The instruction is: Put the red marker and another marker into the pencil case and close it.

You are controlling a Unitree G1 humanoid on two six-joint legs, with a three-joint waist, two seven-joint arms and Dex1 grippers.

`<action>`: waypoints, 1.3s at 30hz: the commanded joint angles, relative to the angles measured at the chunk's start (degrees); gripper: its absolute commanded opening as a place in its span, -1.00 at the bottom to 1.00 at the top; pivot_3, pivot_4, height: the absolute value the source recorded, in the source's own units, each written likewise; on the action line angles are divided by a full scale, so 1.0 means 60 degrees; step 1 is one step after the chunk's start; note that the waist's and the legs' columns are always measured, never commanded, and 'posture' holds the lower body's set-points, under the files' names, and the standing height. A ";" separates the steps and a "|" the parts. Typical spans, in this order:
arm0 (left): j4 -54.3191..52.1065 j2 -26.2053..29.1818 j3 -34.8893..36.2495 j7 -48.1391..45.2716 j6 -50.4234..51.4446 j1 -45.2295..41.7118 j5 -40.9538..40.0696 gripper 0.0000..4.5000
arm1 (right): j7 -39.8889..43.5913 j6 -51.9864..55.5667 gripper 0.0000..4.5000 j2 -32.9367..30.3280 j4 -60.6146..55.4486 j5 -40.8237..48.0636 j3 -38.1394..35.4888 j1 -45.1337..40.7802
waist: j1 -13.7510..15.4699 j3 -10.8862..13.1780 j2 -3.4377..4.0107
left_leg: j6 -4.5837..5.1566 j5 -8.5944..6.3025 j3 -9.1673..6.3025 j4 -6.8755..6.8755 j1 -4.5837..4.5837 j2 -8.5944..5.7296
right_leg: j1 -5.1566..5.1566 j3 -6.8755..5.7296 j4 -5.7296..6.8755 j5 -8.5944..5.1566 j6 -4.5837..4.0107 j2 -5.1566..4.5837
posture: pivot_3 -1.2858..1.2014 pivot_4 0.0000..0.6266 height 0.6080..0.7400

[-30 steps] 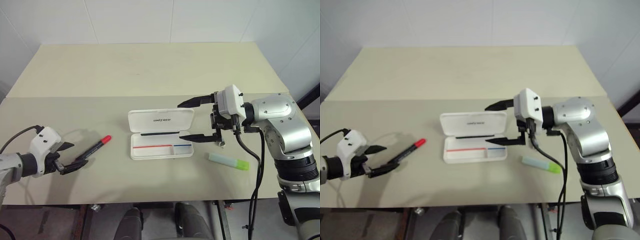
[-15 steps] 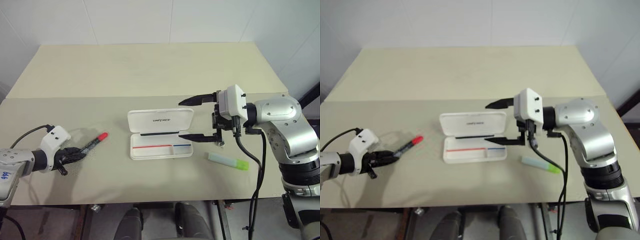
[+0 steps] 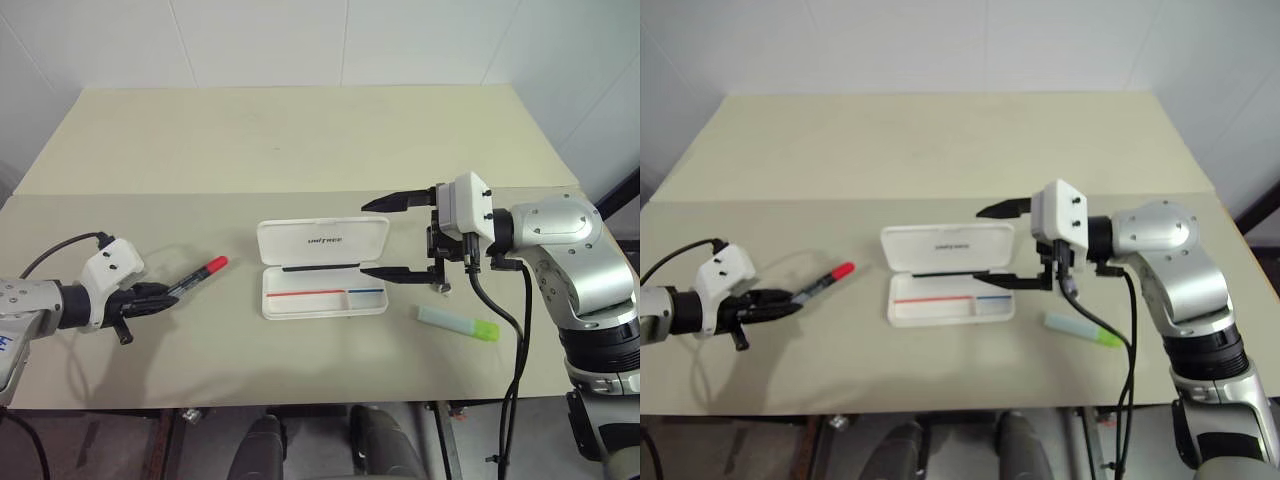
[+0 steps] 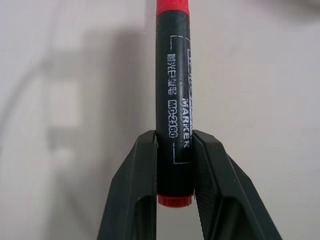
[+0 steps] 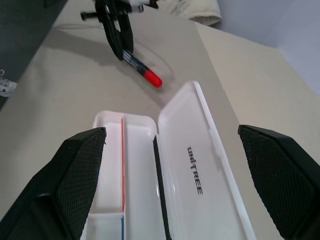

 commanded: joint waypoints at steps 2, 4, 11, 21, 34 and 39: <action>-0.0597 0.0273 0.0641 -0.1477 -0.0948 0.0260 -0.0708 -0.73 | -0.0041 -0.0314 1.00 -0.0283 0.0096 -0.0052 -0.0388 0.0093 | -0.0012 0.0000 0.0000 | 0.0002 -0.0002 0.0006 -0.0001 0.0001 0.0000 | 0.0000 0.0004 -0.0003 -0.0005 -0.0009 0.0000 | 0.03 -0.52 1.00; -0.0712 0.0222 0.0485 -0.1713 -0.1031 0.0084 -0.0858 -0.73 | -0.0026 -0.0531 1.00 -0.0425 0.0225 -0.0225 -0.0373 0.0101 | -0.0013 0.0001 0.0001 | 0.0005 -0.0005 0.0015 -0.0001 0.0002 0.0002 | -0.0001 0.0011 -0.0003 -0.0011 -0.0020 0.0001 | 0.03 -0.52 1.00; -0.0583 -0.0295 -0.1411 -0.1960 -0.1187 -0.1857 -0.0573 -0.73 | -0.0242 -0.0706 1.00 -0.0778 0.0420 -0.0432 -0.0627 0.0144 | 0.0032 0.0002 -0.0001 | 0.0007 -0.0003 0.0016 0.0016 0.0004 0.0001 | 0.0008 0.0018 0.0001 -0.0004 -0.0009 0.0013 | 0.03 -0.52 1.00; 0.1912 -0.2079 -0.5023 -0.2281 -0.1346 -0.5971 0.1696 -0.73 | -0.1070 0.0090 1.00 -0.1183 -0.0999 -0.0234 -0.1227 0.1350 | -0.0009 0.0006 -0.0012 | 0.0011 -0.0005 0.0018 0.0023 0.0001 0.0002 | 0.0007 0.0058 0.0012 0.0074 0.0133 0.0053 | 0.03 -0.52 1.00; 0.3410 -0.4112 -0.6443 -0.1870 -0.0973 -0.7600 0.3323 -0.73 | -0.2109 0.1194 1.00 -0.1502 -0.2646 0.0123 -0.2187 0.2762 | 0.0102 0.0010 -0.0018 | 0.0014 -0.0006 0.0016 0.0042 -0.0015 -0.0005 | 0.0008 0.0070 0.0000 0.0084 0.0155 0.0054 | 0.03 -0.52 1.00; 0.3182 -0.4516 -0.6468 -0.1971 -0.0752 -0.7478 0.3327 -0.73 | -0.2335 0.1388 1.00 -0.1504 -0.2902 0.0244 -0.2278 0.2923 | 0.0227 0.0010 -0.0018 | 0.0014 -0.0006 0.0016 0.0045 -0.0014 -0.0005 | 0.0010 0.0071 0.0001 0.0085 0.0158 0.0054 | 0.03 -0.52 1.00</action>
